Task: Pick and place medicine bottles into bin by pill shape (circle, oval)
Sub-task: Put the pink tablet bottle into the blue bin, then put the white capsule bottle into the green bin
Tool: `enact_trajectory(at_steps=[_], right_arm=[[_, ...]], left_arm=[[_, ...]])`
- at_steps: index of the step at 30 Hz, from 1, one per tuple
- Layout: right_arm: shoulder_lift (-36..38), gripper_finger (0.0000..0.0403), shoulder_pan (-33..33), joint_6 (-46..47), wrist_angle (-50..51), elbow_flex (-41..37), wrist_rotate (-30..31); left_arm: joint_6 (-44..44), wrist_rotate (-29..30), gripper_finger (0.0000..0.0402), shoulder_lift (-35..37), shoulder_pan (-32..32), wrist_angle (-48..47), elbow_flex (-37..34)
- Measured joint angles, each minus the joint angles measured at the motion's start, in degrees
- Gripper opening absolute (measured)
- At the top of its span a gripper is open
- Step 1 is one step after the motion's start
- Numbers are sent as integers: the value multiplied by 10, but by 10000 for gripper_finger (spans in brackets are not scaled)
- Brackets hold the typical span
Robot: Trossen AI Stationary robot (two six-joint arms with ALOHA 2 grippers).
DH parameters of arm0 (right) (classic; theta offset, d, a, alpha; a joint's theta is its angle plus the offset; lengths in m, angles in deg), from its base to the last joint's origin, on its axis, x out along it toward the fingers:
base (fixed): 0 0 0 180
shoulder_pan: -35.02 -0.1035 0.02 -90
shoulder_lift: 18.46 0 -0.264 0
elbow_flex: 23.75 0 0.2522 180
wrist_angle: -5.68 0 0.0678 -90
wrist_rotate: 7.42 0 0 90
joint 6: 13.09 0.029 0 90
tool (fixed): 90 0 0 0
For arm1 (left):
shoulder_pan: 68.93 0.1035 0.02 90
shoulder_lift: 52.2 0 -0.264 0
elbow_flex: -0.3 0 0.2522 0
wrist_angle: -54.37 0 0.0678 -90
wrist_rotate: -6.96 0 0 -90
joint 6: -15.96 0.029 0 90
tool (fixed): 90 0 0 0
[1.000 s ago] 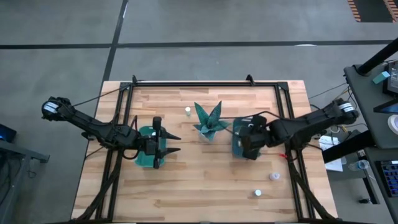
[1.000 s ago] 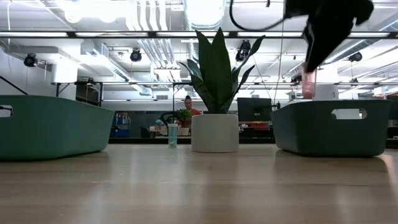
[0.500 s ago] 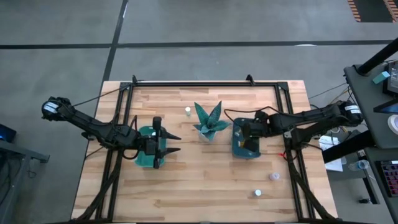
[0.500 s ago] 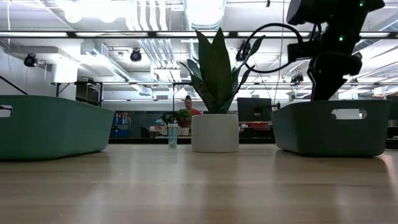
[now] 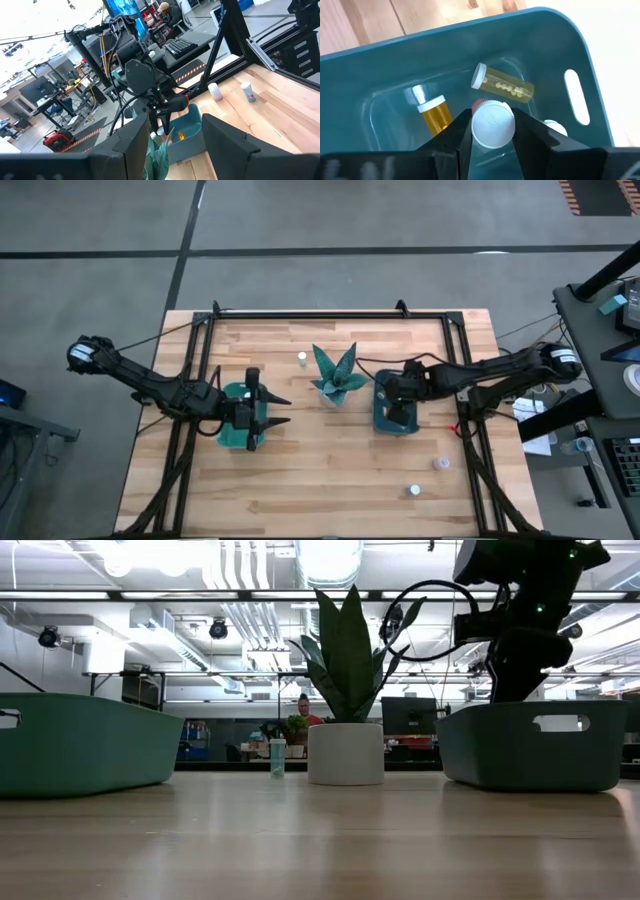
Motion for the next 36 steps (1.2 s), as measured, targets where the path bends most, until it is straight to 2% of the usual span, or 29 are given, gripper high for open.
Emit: enact_trajectory(at_steps=[15,24,36], right_arm=[[-38,116,0,-8,-5,-1,-2],[-38,161,0,-8,-7,-1,0],[-1,184,0,-6,9,-1,5]], left_arm=[[0,0,167,0,0,1,-1],[0,0,167,0,0,1,-1],[0,0,167,0,0,1,-1]])
